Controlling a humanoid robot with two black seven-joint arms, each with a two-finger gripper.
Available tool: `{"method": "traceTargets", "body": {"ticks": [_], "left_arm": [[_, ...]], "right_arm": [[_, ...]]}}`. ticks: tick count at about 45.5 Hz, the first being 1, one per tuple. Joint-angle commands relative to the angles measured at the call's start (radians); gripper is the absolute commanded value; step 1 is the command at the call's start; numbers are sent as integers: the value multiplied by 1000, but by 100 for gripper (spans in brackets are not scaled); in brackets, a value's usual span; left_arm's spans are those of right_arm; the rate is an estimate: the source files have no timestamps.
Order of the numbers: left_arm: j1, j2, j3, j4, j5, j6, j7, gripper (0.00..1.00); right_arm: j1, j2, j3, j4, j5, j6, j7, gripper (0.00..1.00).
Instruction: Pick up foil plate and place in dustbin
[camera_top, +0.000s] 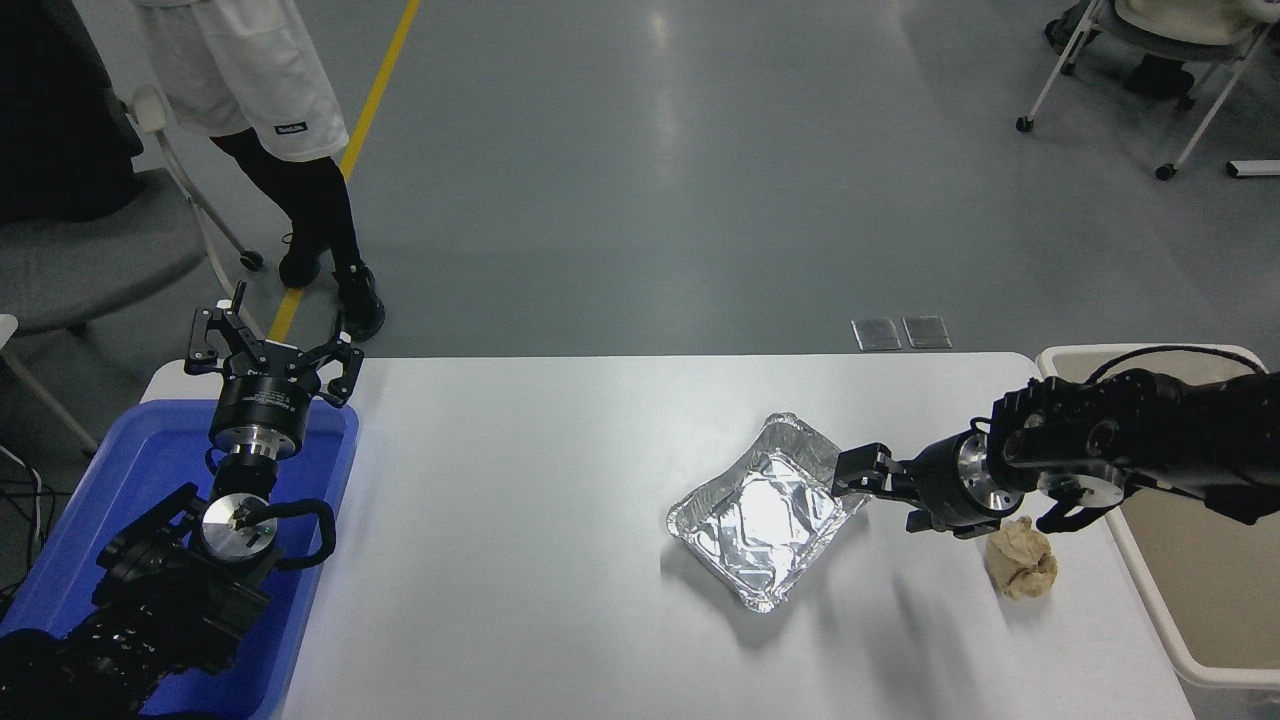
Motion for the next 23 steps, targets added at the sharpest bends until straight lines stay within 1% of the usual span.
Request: {"method": "traceTargets", "body": {"ticks": [1, 14, 23], "left_arm": [[0, 0, 0, 0, 0, 0, 0, 99], [0, 0, 0, 0, 0, 0, 0, 99], [0, 0, 0, 0, 0, 0, 0, 99]], "right_arm": [[-61, 65, 11, -52, 9, -20, 1, 100], [-108, 88, 52, -85, 10, -28, 1, 100], [-143, 108, 109, -105, -2, -70, 0, 99]]}}
